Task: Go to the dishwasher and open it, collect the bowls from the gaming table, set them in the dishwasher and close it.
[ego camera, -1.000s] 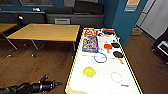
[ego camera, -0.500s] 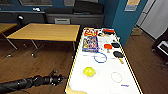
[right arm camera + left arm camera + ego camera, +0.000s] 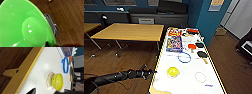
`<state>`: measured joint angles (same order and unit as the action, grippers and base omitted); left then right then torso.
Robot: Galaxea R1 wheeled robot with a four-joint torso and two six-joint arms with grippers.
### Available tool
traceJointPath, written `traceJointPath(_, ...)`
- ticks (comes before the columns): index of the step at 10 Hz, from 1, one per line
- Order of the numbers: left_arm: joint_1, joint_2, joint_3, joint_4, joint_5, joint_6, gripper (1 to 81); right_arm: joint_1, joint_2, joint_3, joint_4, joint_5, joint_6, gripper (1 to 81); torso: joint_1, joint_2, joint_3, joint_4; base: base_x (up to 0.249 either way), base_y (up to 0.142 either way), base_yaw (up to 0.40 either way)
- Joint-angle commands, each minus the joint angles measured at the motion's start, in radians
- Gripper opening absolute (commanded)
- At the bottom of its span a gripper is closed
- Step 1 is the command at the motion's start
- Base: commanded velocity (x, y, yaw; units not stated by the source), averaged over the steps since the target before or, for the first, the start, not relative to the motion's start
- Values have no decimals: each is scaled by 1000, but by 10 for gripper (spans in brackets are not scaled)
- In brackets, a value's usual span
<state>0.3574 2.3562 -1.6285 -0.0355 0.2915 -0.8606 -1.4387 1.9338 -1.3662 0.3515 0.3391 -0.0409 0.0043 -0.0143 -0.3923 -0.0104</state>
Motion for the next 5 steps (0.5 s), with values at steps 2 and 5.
traceJointPath(2, -156, 95, -108, 86, 98, -9, 811, 27, -62, 18, -9, -68, -5, 10, 0, 0, 0, 0, 0, 0, 0)
traceJointPath(5, -156, 166, -179, 120, 117, -9, 811, 27, -53, 12, -12, -68, -7, 10, 0, 0, 0, 0, 0, 0, 0)
